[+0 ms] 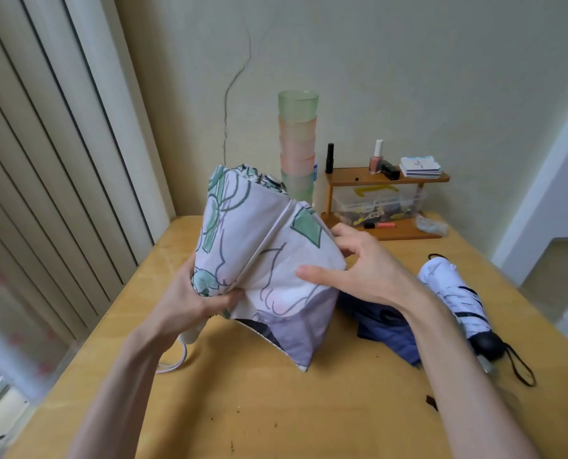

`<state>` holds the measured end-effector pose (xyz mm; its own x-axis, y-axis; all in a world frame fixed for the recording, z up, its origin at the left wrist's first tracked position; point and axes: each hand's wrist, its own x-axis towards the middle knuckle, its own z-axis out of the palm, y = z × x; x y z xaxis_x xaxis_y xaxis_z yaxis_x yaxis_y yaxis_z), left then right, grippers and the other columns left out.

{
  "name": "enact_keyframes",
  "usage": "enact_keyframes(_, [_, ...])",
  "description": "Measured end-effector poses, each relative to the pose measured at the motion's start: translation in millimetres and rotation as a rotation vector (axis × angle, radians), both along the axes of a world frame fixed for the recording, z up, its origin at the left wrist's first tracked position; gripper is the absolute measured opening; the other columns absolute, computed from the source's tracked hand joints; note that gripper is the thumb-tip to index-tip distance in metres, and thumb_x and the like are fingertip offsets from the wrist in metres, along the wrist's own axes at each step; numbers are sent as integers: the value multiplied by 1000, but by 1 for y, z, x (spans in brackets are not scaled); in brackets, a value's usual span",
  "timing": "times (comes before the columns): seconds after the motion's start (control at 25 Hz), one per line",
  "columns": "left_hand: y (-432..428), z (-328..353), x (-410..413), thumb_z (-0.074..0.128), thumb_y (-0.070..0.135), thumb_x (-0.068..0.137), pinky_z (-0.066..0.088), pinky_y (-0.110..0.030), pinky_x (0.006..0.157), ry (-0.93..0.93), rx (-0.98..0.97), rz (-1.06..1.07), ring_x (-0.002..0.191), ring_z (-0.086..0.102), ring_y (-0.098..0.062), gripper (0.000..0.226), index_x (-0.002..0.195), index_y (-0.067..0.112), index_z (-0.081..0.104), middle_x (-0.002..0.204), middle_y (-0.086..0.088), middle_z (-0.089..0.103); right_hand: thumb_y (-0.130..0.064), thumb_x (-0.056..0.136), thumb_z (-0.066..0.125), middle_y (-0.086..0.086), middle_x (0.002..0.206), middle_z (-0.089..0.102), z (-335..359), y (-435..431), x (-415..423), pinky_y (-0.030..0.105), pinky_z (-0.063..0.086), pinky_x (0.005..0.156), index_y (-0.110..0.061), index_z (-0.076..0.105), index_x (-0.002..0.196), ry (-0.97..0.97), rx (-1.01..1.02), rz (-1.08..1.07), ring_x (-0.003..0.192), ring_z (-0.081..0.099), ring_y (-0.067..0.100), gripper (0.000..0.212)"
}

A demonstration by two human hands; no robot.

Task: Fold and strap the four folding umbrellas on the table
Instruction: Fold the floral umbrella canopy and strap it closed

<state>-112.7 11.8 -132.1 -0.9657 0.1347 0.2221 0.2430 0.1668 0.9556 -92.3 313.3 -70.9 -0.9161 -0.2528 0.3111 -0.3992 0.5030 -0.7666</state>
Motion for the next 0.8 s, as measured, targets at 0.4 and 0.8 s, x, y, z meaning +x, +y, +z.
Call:
enact_keyframes(0.4, [-7,4,1,88,11,61,60,-30,61,-5,51,-32,75,74,-17,57,114,16,66,91,-2,80,-28,92,78,-10,128,69,6,30,2,32,51,107,-20,82,116,-93,-28,302,125,64,13,26])
enact_keyframes(0.8, [-23,-8,1,94,29,60,59,-44,82,-130,-5,-196,101,73,-30,77,128,11,64,113,-10,77,-33,82,90,-9,83,77,-5,25,-6,28,53,71,-26,75,80,98,46,-60,77,70,6,17])
